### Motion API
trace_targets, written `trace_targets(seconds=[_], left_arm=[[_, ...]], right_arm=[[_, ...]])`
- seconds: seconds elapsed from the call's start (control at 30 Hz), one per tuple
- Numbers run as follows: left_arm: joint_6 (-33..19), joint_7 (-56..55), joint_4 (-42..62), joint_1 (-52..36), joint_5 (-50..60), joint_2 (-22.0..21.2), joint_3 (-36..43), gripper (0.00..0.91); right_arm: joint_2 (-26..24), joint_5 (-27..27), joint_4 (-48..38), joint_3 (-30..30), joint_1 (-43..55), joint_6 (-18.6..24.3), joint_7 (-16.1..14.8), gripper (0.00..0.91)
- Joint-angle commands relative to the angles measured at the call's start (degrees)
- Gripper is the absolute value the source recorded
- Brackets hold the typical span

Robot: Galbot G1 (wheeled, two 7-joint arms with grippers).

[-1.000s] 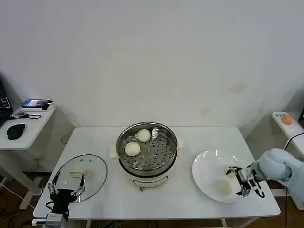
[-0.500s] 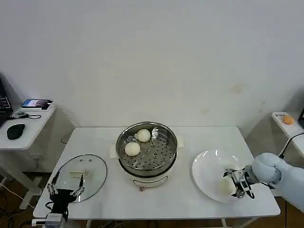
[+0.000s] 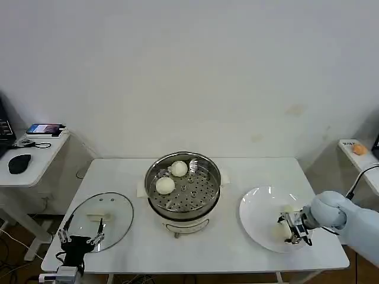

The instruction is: Take steamed baozi put them in steamer then cover it.

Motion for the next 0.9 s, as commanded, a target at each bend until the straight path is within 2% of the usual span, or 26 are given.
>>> trace_targets(seconds=[0.03,0.2,0.33,0.47,0.53,0.57,0.63,0.9], left_arm=[[-0.05,-0.05,-0.39,0.27,-0.04,0.02,-0.14,0.907],[-0.04,-0.02,-0.58,0.22,-0.14,0.36,-0.14,0.907],[0.06,0.02,-0.57,-0.06,-0.21,0.73,0.13,0.907],[0.05,0.00,-0.60,-0.38,-0.37,1.14,0.23,0.907],[0.06,0.01,-0.60,-0.52,-0.46,1.39,0.20,0.907],[0.05,0.01,-0.59,-0.62,-0.57,1.55,0.21,0.907],[0.06,0.02,-0.56,-0.77,-0.62,1.80,0.21,0.907],[0.21,0.07,-0.70,-1.70,-0.97,1.88,0.18,0.907]], right_arm=[[-0.26,1.60,0.41,-0.01,1.35,-0.73,-1.98,0.605],[-1.88,2.63,1.81,-0.72,5.70,-0.47,-3.54,0.605],[-3.23,4.82,2.36,-2.64,13.83,0.05,-4.64,0.605],[-3.25,9.30,1.82,-5.17,23.54,0.11,-5.16,0.605],[-2.75,10.69,1.33,-4.81,25.21,-0.09,-5.19,0.605],[-2.06,12.89,0.60,-4.79,29.95,-0.48,-5.22,0.605],[-1.24,14.30,-0.06,-5.18,32.84,-0.75,-5.36,0.605],[5.62,18.17,-0.75,-17.94,47.13,-1.52,-5.95,0.605]])
